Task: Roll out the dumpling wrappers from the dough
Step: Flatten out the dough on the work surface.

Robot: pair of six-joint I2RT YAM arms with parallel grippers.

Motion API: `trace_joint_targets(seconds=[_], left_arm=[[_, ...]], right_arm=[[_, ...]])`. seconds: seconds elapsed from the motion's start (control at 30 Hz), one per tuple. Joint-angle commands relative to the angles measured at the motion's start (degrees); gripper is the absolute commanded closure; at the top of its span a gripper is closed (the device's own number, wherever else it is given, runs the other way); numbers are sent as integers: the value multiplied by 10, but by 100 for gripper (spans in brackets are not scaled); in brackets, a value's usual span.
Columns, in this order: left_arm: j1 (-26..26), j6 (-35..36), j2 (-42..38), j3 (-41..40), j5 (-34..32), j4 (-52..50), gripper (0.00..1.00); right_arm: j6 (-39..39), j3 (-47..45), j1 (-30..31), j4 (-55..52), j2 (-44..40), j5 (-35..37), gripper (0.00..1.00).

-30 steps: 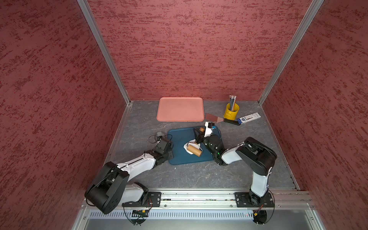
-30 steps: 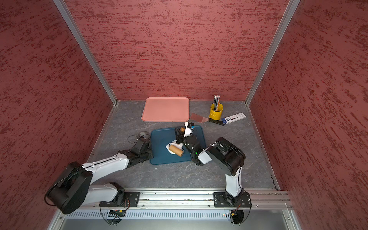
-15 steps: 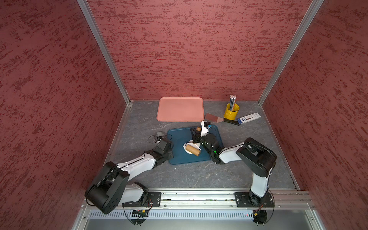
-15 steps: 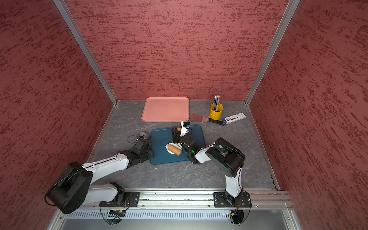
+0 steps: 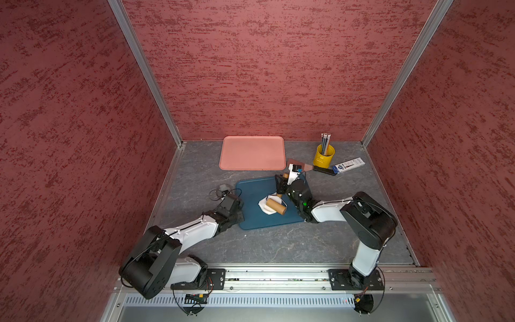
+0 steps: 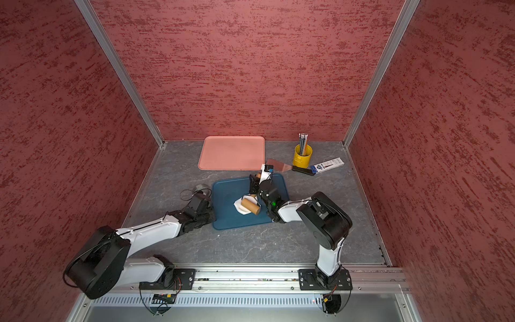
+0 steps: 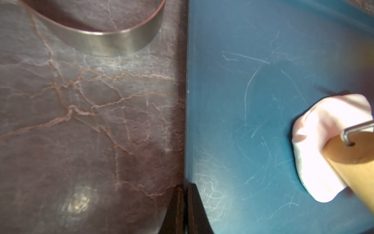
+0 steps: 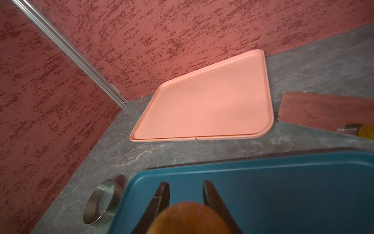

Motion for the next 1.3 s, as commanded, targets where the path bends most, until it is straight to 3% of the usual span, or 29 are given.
trace_joint_targets(seconds=[0.0,0.17,0.33,0.47,0.6,0.7,0.8,1.03,1.1,1.27], left_arm=[[3,-9,-3,-9,-19,7,100],[4,-3,5,-8,-19,12,100],[4,-5,9,-8,-17,19,100],[4,-5,7,-9,-18,19,100],[4,-3,8,-10,-13,19,100],[4,-3,8,-11,-14,20,100],[4,-2,11,-11,-16,24,100],[4,-5,16,-9,-19,30,100],[4,-6,14,-11,-17,33,100],[4,-2,4,-13,-14,30,100]], right_arm=[[-78,24,-31,-71,-1,91,100],[-106,21,-39,-11,7,55,100],[-50,4,-17,34,58,-24,100],[-16,-22,5,48,71,-13,100],[-11,-39,-54,19,51,15,100],[-55,-34,-70,-10,30,37,100],[-55,-39,-55,5,25,9,100],[44,-32,45,36,61,-67,100],[63,-37,41,50,70,-59,100],[20,-27,-21,-13,33,21,100]])
